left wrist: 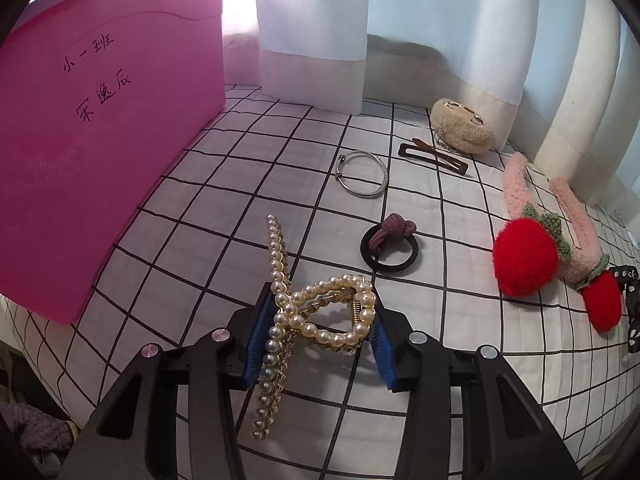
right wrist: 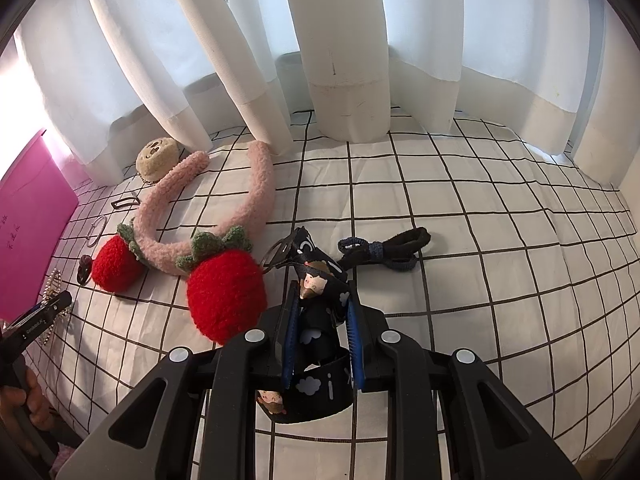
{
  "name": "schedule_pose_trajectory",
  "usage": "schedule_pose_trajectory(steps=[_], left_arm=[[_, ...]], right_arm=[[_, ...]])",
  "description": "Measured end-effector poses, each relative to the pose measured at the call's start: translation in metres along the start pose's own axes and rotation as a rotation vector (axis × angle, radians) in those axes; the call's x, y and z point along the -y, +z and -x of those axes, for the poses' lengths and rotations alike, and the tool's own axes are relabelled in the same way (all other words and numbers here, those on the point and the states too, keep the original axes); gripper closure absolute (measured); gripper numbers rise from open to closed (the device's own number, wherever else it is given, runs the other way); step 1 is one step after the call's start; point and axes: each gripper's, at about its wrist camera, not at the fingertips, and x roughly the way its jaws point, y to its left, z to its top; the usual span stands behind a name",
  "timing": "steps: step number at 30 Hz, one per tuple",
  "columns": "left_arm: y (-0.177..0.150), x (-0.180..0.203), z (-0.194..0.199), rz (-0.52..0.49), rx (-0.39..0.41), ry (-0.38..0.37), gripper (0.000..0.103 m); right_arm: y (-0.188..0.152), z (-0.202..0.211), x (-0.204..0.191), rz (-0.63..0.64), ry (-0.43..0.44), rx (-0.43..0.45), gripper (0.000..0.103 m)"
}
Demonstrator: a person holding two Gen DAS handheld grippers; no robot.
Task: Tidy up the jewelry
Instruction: 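Lift the pearl clip and black keychain and carry both over the pink basin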
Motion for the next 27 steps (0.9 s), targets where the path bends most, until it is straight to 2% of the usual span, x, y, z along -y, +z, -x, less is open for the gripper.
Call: schedule_pose_trajectory(steps=[14,20,27], left_arm=[[0.029,0.010,0.072,0.064,0.107,0.003,0.062],[0.047,0.007,0.130,0.116,0.180,0.043,0.062],[0.055,-0.014,0.188,0.192,0.250,0.102,0.062]], right_arm=[[0.031,0.035,-0.027,0.123,0.093,0.016,0.082],[0.059,0.064,-0.053,0.206,0.201,0.057,0.082],[0.093,0.089,-0.104,0.343,0.326,0.107,0.082]])
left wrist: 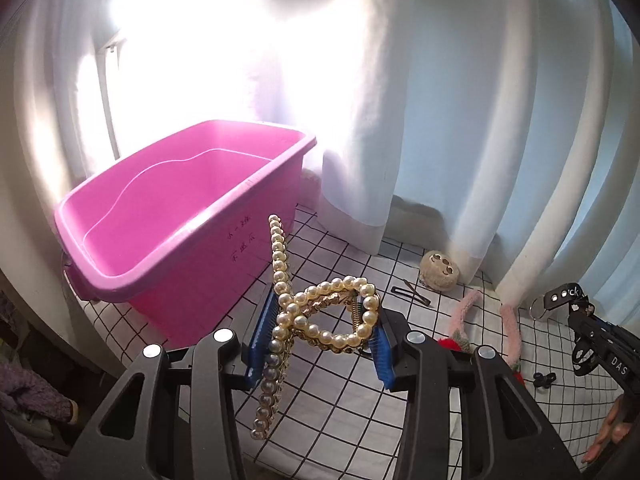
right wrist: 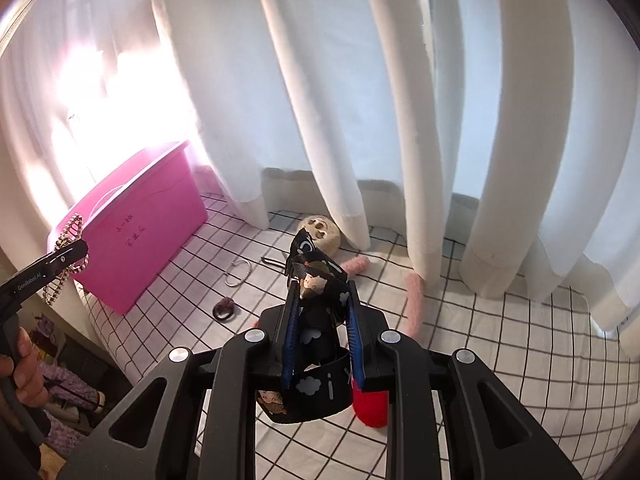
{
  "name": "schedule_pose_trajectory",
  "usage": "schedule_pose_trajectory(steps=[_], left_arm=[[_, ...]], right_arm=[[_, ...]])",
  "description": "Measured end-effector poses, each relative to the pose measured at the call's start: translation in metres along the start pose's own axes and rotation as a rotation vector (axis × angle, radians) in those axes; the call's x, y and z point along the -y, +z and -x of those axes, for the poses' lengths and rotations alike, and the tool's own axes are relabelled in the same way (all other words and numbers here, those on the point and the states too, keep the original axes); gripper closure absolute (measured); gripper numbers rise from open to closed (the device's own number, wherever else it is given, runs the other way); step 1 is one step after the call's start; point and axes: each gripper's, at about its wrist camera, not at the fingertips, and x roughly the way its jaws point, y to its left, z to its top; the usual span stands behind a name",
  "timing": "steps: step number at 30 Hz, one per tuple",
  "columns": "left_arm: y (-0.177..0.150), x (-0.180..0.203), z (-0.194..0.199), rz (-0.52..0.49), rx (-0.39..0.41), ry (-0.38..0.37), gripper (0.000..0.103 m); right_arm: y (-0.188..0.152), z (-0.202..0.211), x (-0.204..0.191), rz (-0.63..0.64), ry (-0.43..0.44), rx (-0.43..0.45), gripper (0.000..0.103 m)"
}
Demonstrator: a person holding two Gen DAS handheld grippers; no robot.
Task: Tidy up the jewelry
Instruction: 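Lift the pearl clip and black keychain and carry both over the pink basin, then open the left gripper to drop the pearl clip while the right gripper releases the keychain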
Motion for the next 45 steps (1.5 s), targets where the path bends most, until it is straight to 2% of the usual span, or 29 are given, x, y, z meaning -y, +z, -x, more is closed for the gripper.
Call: schedule_pose_trajectory(steps=[9,14,20,27,34,38,45], left_arm=[[0.047,-0.060,0.034,0.056,0.091,0.039,0.062],[0.078,-0.106,0.028,0.068,0.112,0.054,0.061],[0.105,-0.164,0.001,0.074,0.093,0.081,0.061],[0.120,-0.212,-0.048,0.106,0.017,0.064,0.061],[0.124,-0.234,-0.091,0.128,-0.077,0.018,0.061],[0.121,-0.239,-0.114,0.136,-0.152,-0.010,0.061],[0.119,-0.245,-0.145,0.131,-0.265,-0.020,0.061]], right_arm=[[0.069,-0.011,-0.085,0.096,0.136,0.096,0.082],[0.110,-0.028,-0.149,0.128,0.232,0.148,0.082],[0.145,-0.073,-0.226,0.152,0.331,0.138,0.082],[0.175,-0.125,-0.293,0.181,0.389,0.060,0.082],[0.186,-0.185,-0.325,0.153,0.427,-0.098,0.082],[0.187,-0.218,-0.340,0.146,0.423,-0.186,0.082],[0.190,-0.261,-0.353,0.163,0.349,-0.282,0.082]])
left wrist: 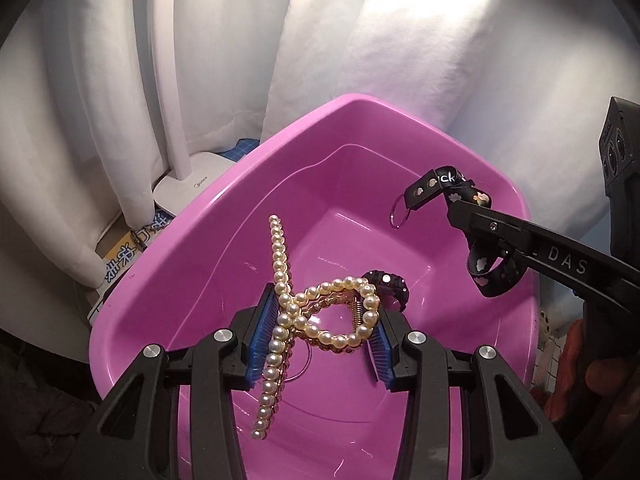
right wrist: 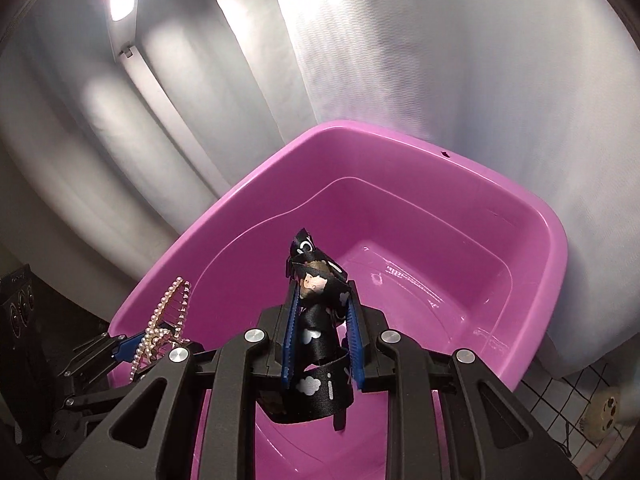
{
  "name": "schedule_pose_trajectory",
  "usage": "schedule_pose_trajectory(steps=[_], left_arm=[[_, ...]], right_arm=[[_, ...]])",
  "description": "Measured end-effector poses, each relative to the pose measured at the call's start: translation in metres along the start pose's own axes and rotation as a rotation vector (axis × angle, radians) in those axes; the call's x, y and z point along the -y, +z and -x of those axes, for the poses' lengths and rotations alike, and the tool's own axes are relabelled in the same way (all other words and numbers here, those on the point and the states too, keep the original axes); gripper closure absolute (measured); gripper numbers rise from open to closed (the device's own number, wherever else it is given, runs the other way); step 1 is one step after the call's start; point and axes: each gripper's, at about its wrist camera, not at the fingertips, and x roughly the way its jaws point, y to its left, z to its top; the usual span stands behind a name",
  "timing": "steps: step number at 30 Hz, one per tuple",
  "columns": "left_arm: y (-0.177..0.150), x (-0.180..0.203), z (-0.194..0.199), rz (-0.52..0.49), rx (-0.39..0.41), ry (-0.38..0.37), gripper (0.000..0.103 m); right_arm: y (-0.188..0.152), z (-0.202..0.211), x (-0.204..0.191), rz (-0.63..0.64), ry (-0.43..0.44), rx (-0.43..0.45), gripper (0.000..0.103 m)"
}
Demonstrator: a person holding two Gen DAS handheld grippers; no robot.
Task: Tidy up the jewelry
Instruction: 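Open the left gripper to drop the pearl clip while the right gripper releases the keychain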
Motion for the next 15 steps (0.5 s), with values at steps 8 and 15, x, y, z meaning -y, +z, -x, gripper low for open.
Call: schedule_pose_trajectory(steps=[8,15], left_arm=[[0.002,-0.004,-0.015,0.012,-0.055,-0.001,0.061],[0.007,-0.010,-0.008,0.040,-0.023,0.029,0.022]], right_arm=[[0.000,-0.017,0.009,-0.023,-0.058,-0.061,0.079],[-0.002,-0.026,0.005,-0.029,-0.070,-0.073,0.053]])
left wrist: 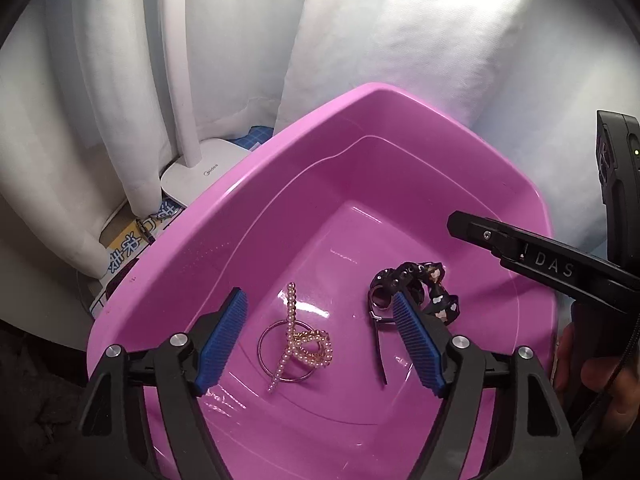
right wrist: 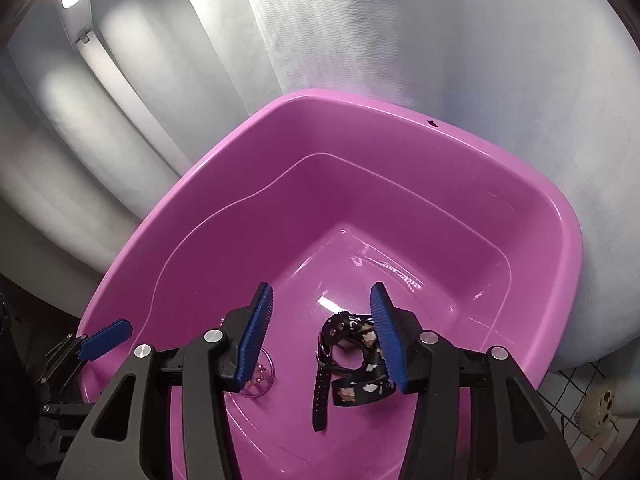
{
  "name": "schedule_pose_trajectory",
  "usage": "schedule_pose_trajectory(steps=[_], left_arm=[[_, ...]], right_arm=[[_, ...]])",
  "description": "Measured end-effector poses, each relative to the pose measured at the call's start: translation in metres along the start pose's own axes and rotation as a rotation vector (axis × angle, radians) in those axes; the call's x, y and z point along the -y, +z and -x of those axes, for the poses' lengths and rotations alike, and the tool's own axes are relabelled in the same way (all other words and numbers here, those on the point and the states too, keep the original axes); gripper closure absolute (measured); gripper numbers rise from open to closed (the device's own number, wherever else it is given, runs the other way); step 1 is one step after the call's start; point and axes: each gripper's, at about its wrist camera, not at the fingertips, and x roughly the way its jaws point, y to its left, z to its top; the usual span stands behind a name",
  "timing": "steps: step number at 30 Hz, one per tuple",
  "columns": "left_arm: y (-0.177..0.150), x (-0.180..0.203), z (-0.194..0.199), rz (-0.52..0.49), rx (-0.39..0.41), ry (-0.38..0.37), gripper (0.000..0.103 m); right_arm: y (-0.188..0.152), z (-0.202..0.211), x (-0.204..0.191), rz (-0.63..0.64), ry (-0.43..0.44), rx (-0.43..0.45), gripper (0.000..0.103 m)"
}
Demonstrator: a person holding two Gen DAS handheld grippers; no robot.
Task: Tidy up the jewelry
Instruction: 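Open the left gripper to drop the pearl clip while the right gripper releases the keychain, then withdraw both tools from the basin back over the table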
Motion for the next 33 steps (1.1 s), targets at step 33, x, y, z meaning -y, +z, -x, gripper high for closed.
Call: schedule_pose_trajectory(steps=[33], left_arm=[[-0.003,-0.017,0.057,0.068,0.123,0.060,0.022]], right_arm=[[-0.017,0.058,-0.013,0.047,0.062,0.106,0.049]])
